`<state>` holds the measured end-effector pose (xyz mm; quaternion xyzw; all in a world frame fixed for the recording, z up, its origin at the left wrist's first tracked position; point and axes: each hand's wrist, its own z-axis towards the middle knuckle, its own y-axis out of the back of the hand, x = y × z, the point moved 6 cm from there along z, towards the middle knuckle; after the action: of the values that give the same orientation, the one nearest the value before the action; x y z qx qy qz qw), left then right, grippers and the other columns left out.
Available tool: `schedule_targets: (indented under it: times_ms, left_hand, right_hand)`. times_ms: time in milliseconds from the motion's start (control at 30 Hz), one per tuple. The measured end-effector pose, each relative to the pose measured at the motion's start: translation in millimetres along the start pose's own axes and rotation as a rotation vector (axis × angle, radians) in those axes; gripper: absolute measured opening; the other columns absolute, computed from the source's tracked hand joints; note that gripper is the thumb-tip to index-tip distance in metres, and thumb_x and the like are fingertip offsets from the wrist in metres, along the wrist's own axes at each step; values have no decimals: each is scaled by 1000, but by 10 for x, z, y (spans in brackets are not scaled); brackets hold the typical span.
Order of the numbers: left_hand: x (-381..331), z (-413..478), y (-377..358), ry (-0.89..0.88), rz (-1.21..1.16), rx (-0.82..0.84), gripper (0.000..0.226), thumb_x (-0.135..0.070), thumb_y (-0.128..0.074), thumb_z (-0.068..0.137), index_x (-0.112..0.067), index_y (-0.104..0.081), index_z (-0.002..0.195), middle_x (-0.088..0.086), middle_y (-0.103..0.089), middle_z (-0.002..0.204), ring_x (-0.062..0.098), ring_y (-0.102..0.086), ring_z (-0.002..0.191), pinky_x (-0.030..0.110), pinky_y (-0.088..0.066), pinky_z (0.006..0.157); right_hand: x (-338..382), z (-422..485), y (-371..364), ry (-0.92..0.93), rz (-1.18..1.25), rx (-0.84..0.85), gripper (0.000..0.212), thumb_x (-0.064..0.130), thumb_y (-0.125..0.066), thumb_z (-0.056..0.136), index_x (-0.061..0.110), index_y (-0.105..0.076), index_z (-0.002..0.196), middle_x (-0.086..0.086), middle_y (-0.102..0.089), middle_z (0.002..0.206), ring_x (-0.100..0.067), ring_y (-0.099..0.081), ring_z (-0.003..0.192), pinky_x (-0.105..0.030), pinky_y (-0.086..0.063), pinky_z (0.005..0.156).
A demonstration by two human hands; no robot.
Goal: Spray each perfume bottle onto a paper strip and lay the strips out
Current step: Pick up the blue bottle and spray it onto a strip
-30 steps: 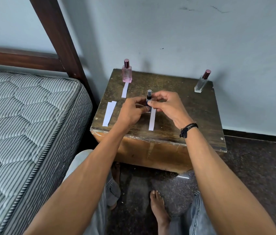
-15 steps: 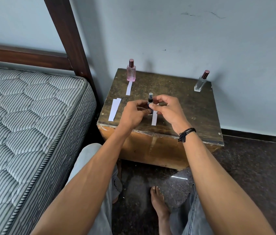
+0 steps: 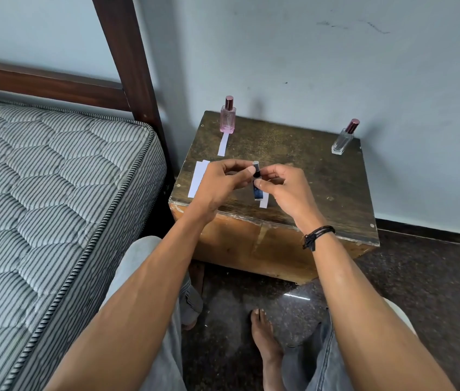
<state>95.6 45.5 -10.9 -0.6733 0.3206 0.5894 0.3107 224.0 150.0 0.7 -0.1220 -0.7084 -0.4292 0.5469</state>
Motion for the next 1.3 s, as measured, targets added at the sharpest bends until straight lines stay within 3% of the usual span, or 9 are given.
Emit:
schedule_targets:
  times_ms: [267,533,733,1067,1300]
  left_hand:
    - [46,116,48,5,44,41,19,-11,-73,91,-5,-75,109,15,-75,103,16,-72,87,32,-61,86]
    - [77,248,61,21,64,57,15,-6,-69,93,1,-73,106,10,-72,98,13,-70,84,25,-61,79]
    - [105,273,54,69,57,62,14,-4,-65,96,4,-71,106,9,-71,93,13,-70,78,22,-61,75]
    - [103,290,17,90,48,55,16,-3,-62,97,5,-69,108,8,-70,92,11,-72,75,20,-60,73]
    - [80,271,25,114,37,61,13,-1,-61,97,6,-69,105,10,-70,93,14,-71,77,20,-61,72]
  right_hand:
    - [-90,51,-30,-31,-77,54,12,30,-79,88,28,-77,100,12,-75,92,-10,-71,89,-51,-58,89]
    - [-67,153,-102,-36,-57,83,13,25,-79,90,21,-77,102,3,-75,93,-17,-71,89,-42,-57,85]
    - [-65,171,-100,-31,-87,97,9,25,-77,92,26,-73,99,8,-71,93,-13,-68,86,-34,-53,79]
    - [-52,186,-78,-27,-102,84,7,23,-75,93,27,-71,98,6,-69,94,-18,-68,89,-40,-55,80]
    - [-55,190,-77,-30,-130,84,7,22,-74,94,22,-75,101,7,-70,95,-12,-66,87,-27,-48,71]
